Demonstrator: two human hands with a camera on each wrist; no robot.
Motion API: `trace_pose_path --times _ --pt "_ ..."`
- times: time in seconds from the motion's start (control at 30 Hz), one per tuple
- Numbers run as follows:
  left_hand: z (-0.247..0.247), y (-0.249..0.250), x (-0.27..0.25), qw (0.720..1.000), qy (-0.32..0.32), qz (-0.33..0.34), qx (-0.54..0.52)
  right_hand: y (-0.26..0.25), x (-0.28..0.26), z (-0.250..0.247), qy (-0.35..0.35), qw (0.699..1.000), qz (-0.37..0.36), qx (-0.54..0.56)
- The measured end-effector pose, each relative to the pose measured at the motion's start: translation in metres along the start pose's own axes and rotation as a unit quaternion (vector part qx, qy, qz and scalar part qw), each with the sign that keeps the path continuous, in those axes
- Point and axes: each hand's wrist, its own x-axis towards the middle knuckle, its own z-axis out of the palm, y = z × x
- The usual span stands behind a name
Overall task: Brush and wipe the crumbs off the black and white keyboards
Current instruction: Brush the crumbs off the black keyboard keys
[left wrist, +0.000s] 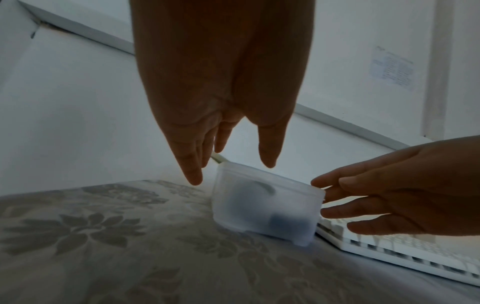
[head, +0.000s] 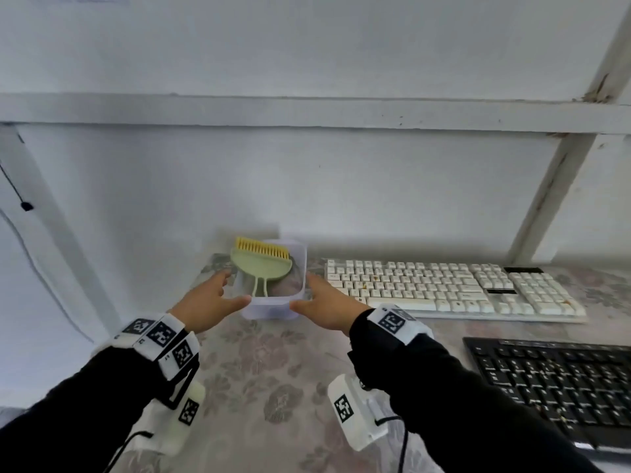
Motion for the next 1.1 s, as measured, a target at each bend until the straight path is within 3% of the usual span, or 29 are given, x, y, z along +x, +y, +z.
trace_pose_path --times 0.27,0.5,1.1 --pt "0.001 -0.04 0.038 0.998 -0.045 0.023 -0.044 -0.003 0.029 0.015 0.029 0.999 0.019 0.013" --pt "-0.007 -0.022 -0.003 0.998 -0.05 0.008 -0.039 -0.001 0.018 0.026 0.04 0.999 0.005 -0.007" --pt "-0.008 -0.042 -0.114 0.994 -0.074 0.025 -0.078 -0.008 -0.086 0.065 -0.008 0.994 -0.042 -0.097"
